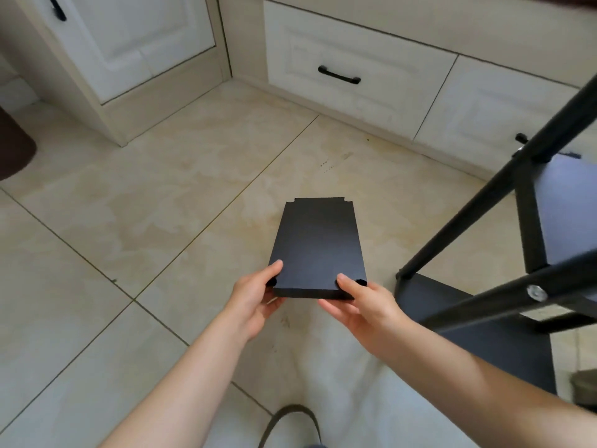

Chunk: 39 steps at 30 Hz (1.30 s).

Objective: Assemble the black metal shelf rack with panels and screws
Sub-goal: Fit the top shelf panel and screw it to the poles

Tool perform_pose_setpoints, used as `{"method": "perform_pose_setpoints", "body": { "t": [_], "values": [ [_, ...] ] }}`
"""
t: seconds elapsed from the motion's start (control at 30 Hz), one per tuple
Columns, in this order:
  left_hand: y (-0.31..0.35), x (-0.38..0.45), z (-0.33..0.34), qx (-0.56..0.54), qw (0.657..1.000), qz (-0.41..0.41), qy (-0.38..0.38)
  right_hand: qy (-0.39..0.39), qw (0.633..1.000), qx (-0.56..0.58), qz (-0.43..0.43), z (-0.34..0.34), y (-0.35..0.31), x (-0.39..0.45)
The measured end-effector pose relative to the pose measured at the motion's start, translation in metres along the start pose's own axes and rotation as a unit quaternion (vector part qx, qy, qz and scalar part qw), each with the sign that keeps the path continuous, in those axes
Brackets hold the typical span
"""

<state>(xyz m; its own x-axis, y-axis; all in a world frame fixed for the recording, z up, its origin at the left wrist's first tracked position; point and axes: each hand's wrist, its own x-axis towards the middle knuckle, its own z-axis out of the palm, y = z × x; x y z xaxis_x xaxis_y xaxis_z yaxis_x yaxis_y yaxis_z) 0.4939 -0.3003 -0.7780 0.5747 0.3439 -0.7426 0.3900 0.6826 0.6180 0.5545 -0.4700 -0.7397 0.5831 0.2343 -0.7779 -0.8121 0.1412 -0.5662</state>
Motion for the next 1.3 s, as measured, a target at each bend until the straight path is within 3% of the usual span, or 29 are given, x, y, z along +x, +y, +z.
{"method": "perform_pose_setpoints", "body": {
  "t": [0.2, 0.4, 0.7, 1.0, 1.3],
  "values": [
    [0.016, -0.070, -0.016, -0.027, 0.996, -0.016, -0.083, -0.040, 0.997, -0.056, -0.017, -0.001, -0.018, -0.079],
    [0.058, -0.152, -0.008, -0.025, 0.992, 0.012, -0.119, -0.086, 0.992, -0.086, -0.038, 0.001, -0.040, -0.163],
    [0.105, -0.269, 0.012, -0.006, 0.979, 0.134, -0.154, -0.142, 0.973, -0.142, -0.114, -0.008, -0.089, -0.285],
    [0.112, -0.373, 0.053, -0.139, 0.950, 0.234, -0.153, -0.189, 0.970, 0.015, -0.154, -0.025, -0.122, -0.380],
    [0.116, -0.446, 0.115, -0.184, 0.924, 0.284, -0.178, -0.230, 0.951, 0.047, -0.200, -0.029, -0.157, -0.438]
  ]
}}
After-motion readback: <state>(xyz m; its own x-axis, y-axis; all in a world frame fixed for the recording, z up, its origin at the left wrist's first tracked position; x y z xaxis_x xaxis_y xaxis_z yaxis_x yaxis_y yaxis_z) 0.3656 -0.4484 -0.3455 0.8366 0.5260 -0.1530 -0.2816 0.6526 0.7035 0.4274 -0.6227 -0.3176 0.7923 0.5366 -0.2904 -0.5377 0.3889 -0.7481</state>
